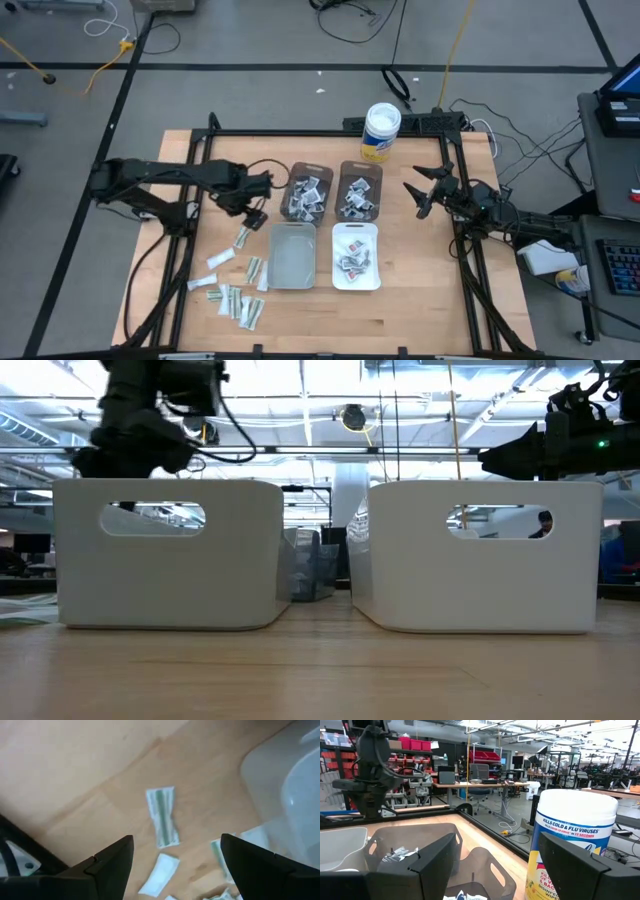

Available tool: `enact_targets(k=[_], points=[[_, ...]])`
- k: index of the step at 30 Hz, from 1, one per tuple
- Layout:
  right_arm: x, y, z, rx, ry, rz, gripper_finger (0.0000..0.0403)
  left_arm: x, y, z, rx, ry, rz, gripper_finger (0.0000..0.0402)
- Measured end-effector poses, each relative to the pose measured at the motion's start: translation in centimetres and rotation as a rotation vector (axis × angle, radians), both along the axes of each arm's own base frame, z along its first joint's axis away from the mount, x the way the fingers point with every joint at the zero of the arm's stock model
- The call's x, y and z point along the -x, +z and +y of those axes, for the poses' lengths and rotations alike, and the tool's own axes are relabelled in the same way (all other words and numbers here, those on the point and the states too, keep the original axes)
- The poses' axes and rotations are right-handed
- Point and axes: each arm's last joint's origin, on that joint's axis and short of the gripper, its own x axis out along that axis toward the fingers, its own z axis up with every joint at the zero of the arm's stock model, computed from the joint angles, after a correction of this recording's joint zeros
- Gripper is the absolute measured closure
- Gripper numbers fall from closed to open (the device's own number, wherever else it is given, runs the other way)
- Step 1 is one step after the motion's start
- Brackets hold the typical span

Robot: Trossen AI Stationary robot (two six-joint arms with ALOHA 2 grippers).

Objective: Pick & Place First Aid Supplies
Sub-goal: Put the green pad into the gray bin

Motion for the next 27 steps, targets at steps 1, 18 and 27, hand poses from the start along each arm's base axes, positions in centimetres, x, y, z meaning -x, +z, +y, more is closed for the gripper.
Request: enact_targets(k=[1, 18, 27], points=[[0.0, 0.0, 0.0, 0.000, 0.000, 0.000, 0.0124, 0.6, -0.1, -0.2, 0.000, 0.001, 0.001, 0.0101], [0.0, 0.0, 0.0, 0.000, 0.000, 0.000, 0.0124, 1.6, -4.2, -1.7, -0.006, 0.049, -0.008, 0.0097], [0.0, 0.0, 0.0, 0.000, 0.000, 0.000, 0.0124, 1.2, -7.2, -2.5, -0.045, 0.041, 0.058, 0.0102]])
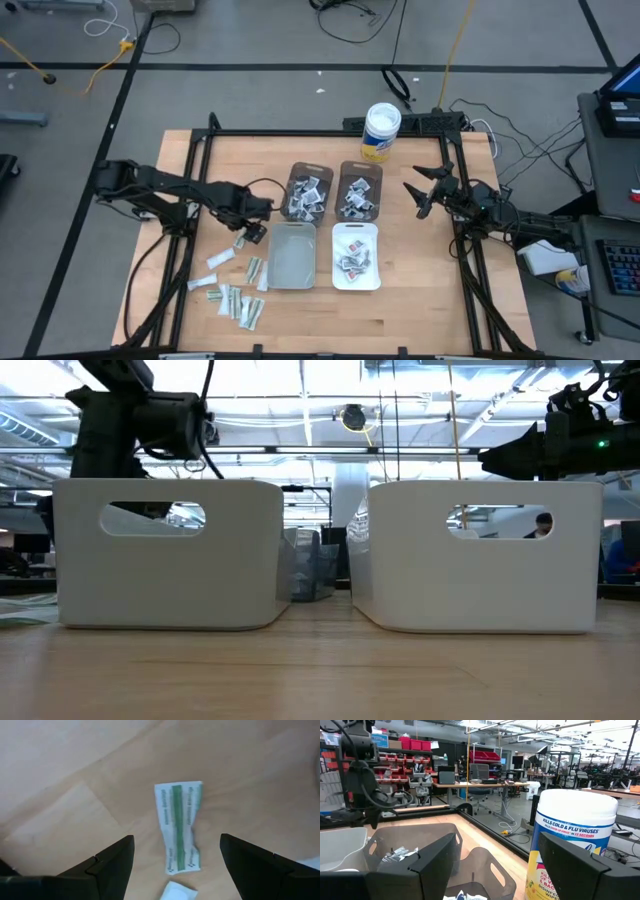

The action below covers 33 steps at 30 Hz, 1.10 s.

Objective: Pick & Place First Aid Supplies
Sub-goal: Put the green pad into the gray bin

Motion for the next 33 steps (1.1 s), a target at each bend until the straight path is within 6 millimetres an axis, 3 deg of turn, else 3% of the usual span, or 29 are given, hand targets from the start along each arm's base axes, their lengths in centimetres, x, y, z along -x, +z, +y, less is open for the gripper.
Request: enact_targets(k=[13, 33], points=[[0.0, 0.0, 0.0, 0.000, 0.000, 0.000, 0.0124, -0.1, -1.8, -0.8, -0.077, -0.005, 0.052, 0.0122], [0.0, 0.0, 0.0, 0.000, -0.001, 0.000, 0.0124, 0.0, -1.8, -0.9, -0.077, -0.021, 0.053, 0.0364]])
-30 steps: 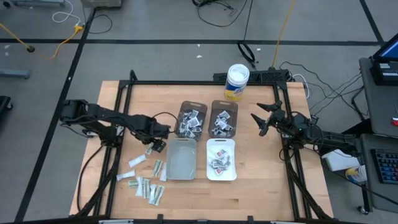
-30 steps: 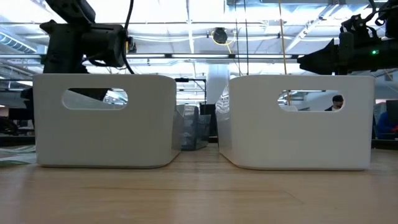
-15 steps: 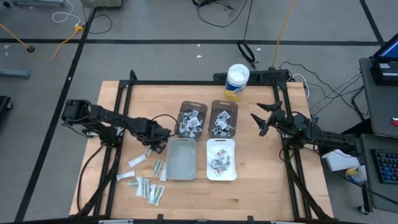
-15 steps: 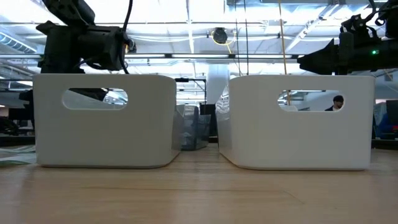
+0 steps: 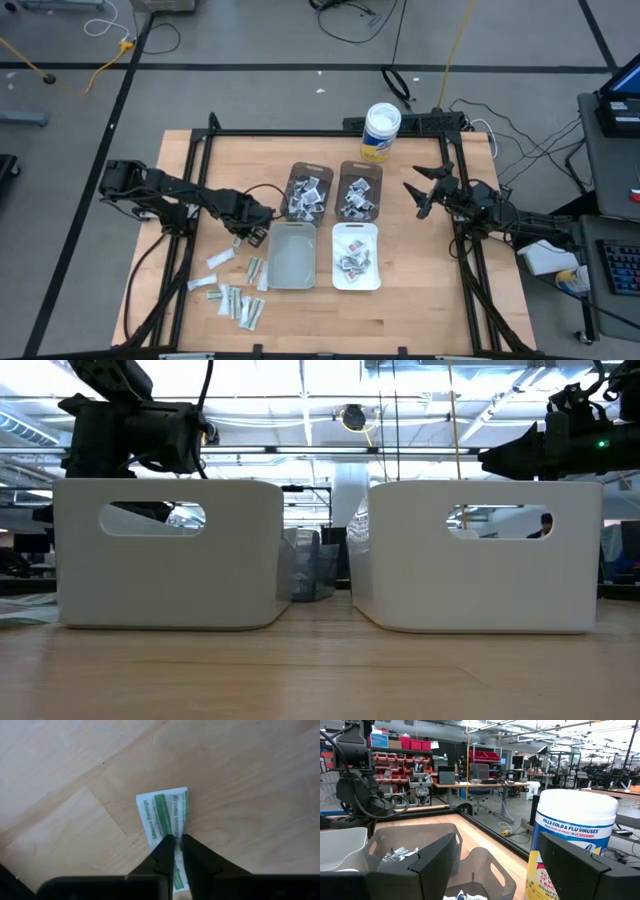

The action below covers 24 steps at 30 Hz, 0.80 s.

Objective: Pick & Place First Aid Supplies
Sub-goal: Put the green pad into the gray bin

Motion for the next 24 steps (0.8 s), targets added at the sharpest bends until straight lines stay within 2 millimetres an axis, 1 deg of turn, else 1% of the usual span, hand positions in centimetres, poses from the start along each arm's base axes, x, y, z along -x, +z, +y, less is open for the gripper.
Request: enact_targets(k=[3, 4, 11, 24], points=[[0.0, 0.0, 0.0, 0.000, 0.000, 0.000, 0.0124, 0.0, 0.0, 0.0, 0.001, -0.005, 0.000, 0.0392], [0.0, 0.0, 0.0, 0.000, 0.000, 0.000, 0.0124, 0.0, 0.0, 0.0, 0.001, -0.004, 0.000, 0.0396], [0.0, 0.0, 0.0, 0.000, 0.000, 0.000, 0.0124, 0.1, 0.2, 0.0, 0.011, -0.010, 0.003, 0.0399], [0.0, 0.0, 0.0, 0.000, 0.000, 0.000, 0.0124, -0.1, 7.2, -0.1, 0.038, -0.051, -0.034, 0.0400]])
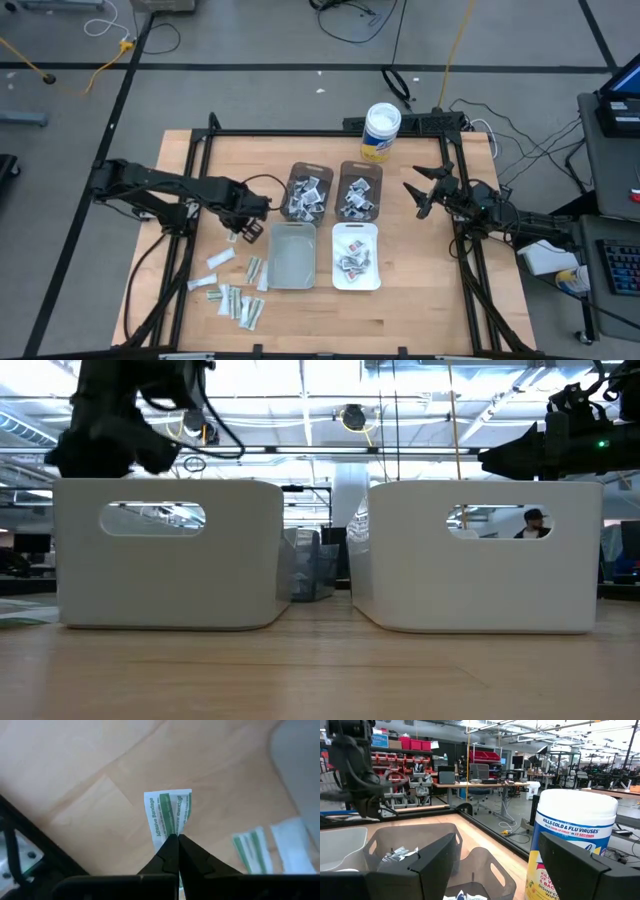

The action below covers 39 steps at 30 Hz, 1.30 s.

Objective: Pick & Place First Aid Supplies
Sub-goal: Put the green pad into the gray bin

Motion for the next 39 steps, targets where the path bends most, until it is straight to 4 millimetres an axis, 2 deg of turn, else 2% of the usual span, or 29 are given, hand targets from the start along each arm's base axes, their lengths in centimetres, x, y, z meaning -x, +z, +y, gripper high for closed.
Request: enact_targets(k=[8, 15, 25, 31, 39], points=[[0.0, 0.0, 0.0, 0.000, 0.000, 0.000, 0.0124, -0.3, 3.6, -0.7, 0.032, -0.049, -0.028, 0.0401], [0.0, 0.0, 0.0, 0.000, 0.000, 0.000, 0.0124, -4.6, 6.4, -2.3, 0.014, -0.159, -0.075, 0.0401], [0.0, 0.0, 0.0, 0.000, 0.000, 0.000, 0.0124, -11.4, 7.2, -4.1, 0.042, -0.304, -0.088, 0.0401], [0.0, 0.0, 0.0, 0.000, 0.000, 0.000, 0.0124, -13.9, 7.7, -4.5, 0.042, -0.327, -0.126, 0.0401], [0.0, 0.0, 0.0, 0.000, 0.000, 0.000, 0.0124, -15.6, 4.2, -5.4, 0.051, -0.339, -0.098, 0.0401]])
